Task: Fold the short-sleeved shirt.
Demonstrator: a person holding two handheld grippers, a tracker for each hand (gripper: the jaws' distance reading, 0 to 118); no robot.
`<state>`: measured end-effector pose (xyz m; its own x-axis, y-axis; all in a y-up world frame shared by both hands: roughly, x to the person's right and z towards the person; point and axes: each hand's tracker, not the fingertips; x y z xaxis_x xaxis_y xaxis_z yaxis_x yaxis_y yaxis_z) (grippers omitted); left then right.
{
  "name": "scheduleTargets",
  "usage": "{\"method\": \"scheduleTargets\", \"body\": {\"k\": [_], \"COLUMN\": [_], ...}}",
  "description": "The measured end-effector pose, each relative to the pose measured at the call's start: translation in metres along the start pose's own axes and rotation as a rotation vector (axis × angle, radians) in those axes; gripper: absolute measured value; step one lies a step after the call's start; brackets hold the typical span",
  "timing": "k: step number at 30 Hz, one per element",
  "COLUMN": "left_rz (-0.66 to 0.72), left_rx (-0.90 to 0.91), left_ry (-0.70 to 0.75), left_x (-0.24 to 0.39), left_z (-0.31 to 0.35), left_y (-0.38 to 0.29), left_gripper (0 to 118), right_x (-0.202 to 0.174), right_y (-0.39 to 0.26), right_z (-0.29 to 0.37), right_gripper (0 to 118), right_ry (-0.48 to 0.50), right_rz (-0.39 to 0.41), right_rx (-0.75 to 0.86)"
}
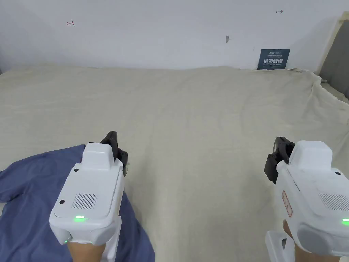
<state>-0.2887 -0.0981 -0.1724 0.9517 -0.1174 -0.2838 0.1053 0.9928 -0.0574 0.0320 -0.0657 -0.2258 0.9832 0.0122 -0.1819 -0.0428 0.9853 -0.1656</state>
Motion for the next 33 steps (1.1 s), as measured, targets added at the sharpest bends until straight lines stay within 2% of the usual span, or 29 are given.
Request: {"method": "scheduleTargets", "body": {"k": [17, 23, 33], "left_rz": [0.013, 0.011, 0.002], "left_rx": [-0.002, 0.004, -0.021], "left_ry": [0.024, 0.084, 0.288], "left_x": [-0.011, -0.034, -0.113], "left_z": [0.003, 0.012, 0.049], "left_y": [0.002, 0.004, -0.001], "left_gripper": [0, 0, 0], "right_x": [-0.007, -0.034, -0.112], "right_y": [0.004, 0.009, 0.012], "right_z": [-0.003, -0.012, -0.029], "right_gripper": [0, 0, 0], "right_ry": [0.027, 0.101, 0.298], "right_rz": [0.007, 0.024, 0.044], "right_rx": [0.009, 0.024, 0.029]}}
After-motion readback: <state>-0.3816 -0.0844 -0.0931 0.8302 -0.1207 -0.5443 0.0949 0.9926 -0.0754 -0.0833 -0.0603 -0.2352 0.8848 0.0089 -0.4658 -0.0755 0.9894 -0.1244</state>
